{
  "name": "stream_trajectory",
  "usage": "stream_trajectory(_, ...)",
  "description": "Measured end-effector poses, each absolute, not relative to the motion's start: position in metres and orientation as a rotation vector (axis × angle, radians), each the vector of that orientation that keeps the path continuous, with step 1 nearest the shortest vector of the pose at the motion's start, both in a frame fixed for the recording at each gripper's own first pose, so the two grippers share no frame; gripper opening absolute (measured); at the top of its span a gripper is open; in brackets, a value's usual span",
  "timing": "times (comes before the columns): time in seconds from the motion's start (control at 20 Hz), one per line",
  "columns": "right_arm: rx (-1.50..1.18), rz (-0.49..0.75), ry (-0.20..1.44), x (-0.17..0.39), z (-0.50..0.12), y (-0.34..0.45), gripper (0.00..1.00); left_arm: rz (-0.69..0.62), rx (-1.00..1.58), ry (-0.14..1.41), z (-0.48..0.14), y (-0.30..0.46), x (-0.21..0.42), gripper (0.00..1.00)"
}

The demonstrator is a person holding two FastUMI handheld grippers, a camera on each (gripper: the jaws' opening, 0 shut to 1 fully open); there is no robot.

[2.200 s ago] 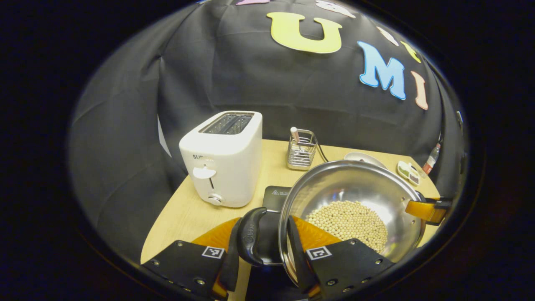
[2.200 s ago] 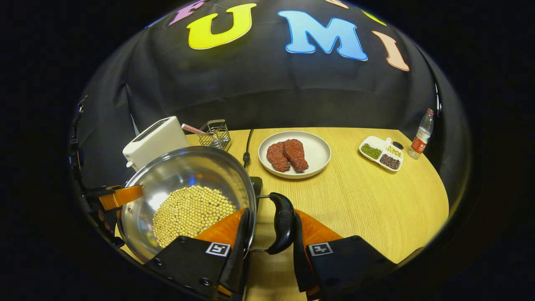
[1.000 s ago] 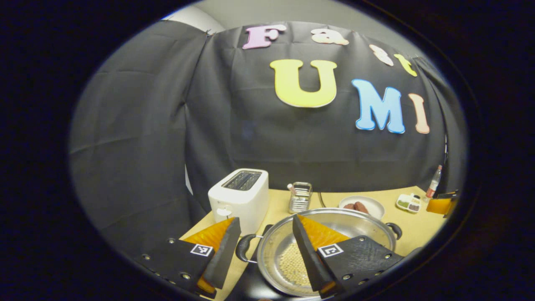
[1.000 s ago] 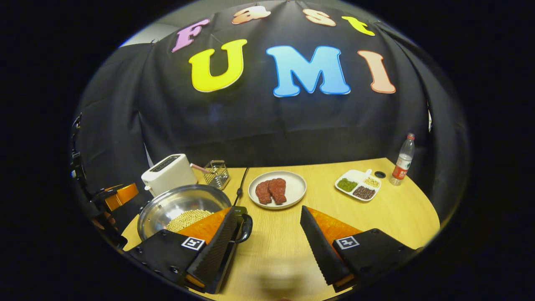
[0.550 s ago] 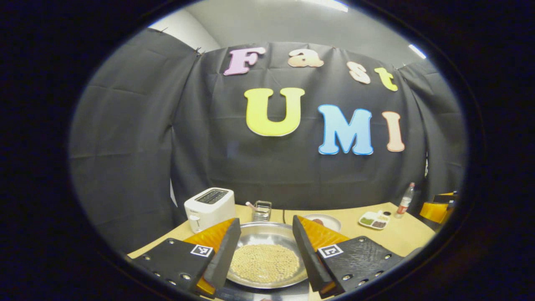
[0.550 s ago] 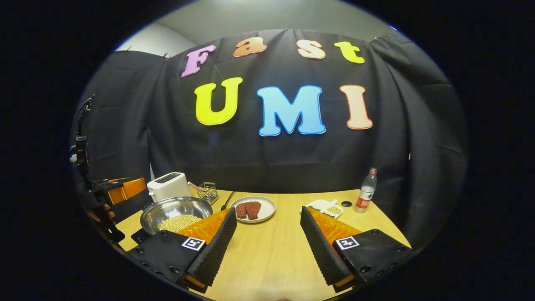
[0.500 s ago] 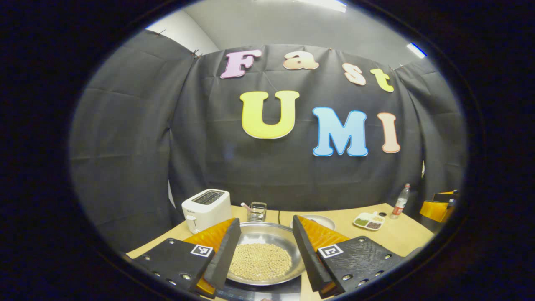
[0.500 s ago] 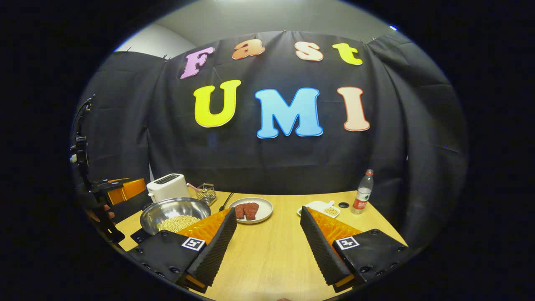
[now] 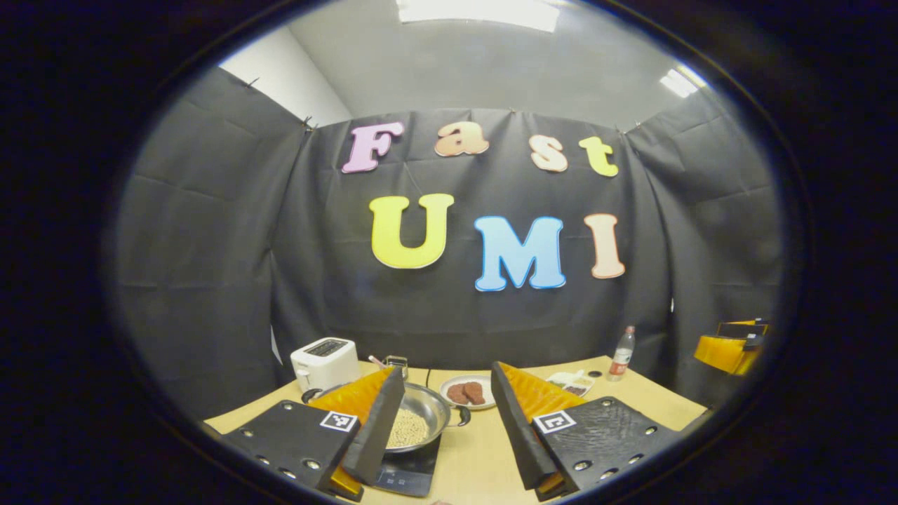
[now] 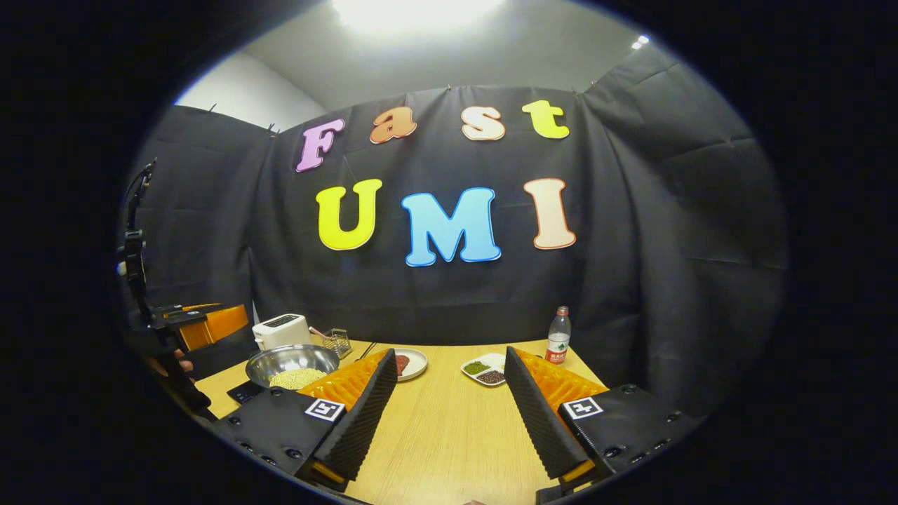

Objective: First push the handle of the pot to place it horizontally, then grasp the pot with both hands and set it on the induction cooktop.

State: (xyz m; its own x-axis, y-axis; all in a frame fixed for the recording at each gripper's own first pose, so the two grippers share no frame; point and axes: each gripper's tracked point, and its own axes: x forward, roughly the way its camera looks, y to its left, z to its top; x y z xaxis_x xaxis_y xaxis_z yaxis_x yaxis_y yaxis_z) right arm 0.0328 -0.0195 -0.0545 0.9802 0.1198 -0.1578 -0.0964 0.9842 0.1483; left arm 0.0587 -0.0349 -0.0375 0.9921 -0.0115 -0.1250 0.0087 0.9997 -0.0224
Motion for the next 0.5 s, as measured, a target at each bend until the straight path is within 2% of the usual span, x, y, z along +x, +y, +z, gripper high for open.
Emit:
stream_trajectory(0.05, 0.140, 0.107, 0.157, 0.025, -0.051, -0.026, 0.97, -0.015, -0.026, 0.110, -0.029, -0.044, 0.051, 0.72)
stream_trajectory(0.1, 0.140, 0.105, 0.148, 0.016, -0.048, -0.031, 0.92, -0.021, -0.030, 0.102, -0.022, -0.050, 0.041, 0.72)
stream_trajectory(0.15, 0.138, 0.105, 0.143, 0.006, -0.046, -0.035, 0.97, -0.025, -0.034, 0.096, -0.018, -0.056, 0.031, 0.72)
stream_trajectory(0.25, 0.127, 0.103, 0.120, -0.012, -0.039, -0.042, 0.97, -0.027, -0.029, 0.082, -0.007, -0.060, 0.012, 0.75)
stream_trajectory(0.3, 0.119, 0.097, 0.111, -0.018, -0.036, -0.046, 0.92, -0.026, -0.025, 0.073, -0.001, -0.061, 0.005, 0.75)
stream_trajectory(0.35, 0.111, 0.095, 0.102, -0.022, -0.034, -0.046, 0.96, -0.029, -0.021, 0.065, 0.004, -0.062, -0.003, 0.72)
stream_trajectory(0.5, 0.097, 0.078, 0.079, -0.038, -0.025, -0.050, 0.97, -0.040, -0.008, 0.046, 0.017, -0.060, -0.019, 0.72)
